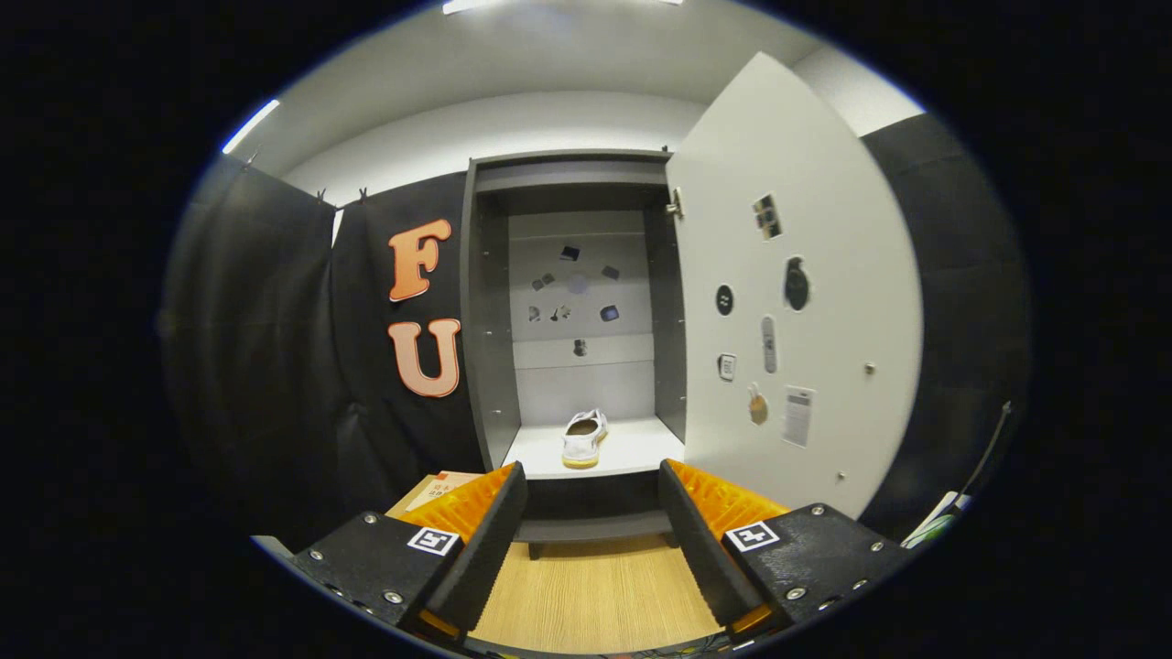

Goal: Open the shoe cabinet door, grab the shoes and put them into the shoe cabinet, then close the shoe cabinet door.

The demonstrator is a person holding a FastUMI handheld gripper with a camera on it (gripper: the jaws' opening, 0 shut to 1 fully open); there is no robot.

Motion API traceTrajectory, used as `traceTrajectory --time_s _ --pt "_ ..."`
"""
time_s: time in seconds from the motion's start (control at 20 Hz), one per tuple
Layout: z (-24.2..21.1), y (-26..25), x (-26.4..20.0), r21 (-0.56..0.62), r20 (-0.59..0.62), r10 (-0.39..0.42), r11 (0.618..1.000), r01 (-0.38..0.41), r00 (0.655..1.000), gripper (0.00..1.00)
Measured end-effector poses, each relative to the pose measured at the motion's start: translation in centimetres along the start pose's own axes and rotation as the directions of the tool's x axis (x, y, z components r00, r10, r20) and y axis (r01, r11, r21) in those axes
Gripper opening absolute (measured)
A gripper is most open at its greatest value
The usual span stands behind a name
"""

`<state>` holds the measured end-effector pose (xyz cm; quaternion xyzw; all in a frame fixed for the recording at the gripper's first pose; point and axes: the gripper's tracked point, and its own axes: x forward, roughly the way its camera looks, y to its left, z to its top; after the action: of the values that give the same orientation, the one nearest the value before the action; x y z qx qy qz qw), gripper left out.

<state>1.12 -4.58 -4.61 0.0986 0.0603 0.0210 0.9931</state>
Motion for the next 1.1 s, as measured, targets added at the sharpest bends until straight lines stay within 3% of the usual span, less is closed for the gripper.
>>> traceTrajectory --time_s 0.35,0.7,1.1 --pt "0.6 -11.6 -6.2 0.045 0.031 -0.179 0.983 0.178 0.983 0.91" --pt "1.0 -21.4 -6.1 0.078 0.023 -0.304 0.950 0.302 0.952 0.92" --pt "1.2 -23.6 -0.7 0.004 0.000 -0.252 0.968 0.252 0.968 0.94"
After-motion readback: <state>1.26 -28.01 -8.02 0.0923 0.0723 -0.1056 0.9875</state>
